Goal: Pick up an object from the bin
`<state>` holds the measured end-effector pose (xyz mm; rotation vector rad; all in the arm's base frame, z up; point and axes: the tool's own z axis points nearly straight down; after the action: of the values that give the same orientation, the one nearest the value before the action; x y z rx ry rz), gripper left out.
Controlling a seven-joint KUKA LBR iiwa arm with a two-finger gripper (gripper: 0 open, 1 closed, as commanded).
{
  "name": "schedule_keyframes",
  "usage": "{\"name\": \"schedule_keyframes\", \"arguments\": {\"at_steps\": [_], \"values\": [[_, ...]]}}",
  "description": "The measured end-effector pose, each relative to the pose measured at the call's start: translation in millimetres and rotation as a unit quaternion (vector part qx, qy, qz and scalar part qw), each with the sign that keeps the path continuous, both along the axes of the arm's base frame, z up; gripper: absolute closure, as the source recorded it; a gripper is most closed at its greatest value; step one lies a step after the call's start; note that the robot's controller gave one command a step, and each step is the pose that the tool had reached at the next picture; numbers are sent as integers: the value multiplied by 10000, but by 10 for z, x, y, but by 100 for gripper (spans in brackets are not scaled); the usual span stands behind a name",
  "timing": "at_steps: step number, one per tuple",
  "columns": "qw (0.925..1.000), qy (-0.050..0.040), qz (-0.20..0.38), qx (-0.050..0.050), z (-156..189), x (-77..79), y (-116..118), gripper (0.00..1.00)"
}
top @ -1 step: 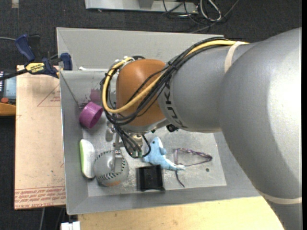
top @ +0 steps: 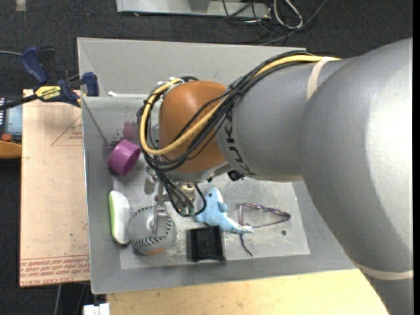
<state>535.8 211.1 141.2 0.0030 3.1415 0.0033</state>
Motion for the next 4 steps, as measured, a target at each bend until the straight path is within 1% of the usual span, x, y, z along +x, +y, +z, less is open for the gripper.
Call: {"name": "schedule_keyframes", "arguments": {"at_steps": [1,2,3,4], "values": [[9988,-19,486,17,-452,-312,96,0],[9984,-22,563,40,-586,-532,284,0],[9995,11,-293,68,-587,-359,156,0],[9997,-33,227,79,-621,-357,321,0]]}}
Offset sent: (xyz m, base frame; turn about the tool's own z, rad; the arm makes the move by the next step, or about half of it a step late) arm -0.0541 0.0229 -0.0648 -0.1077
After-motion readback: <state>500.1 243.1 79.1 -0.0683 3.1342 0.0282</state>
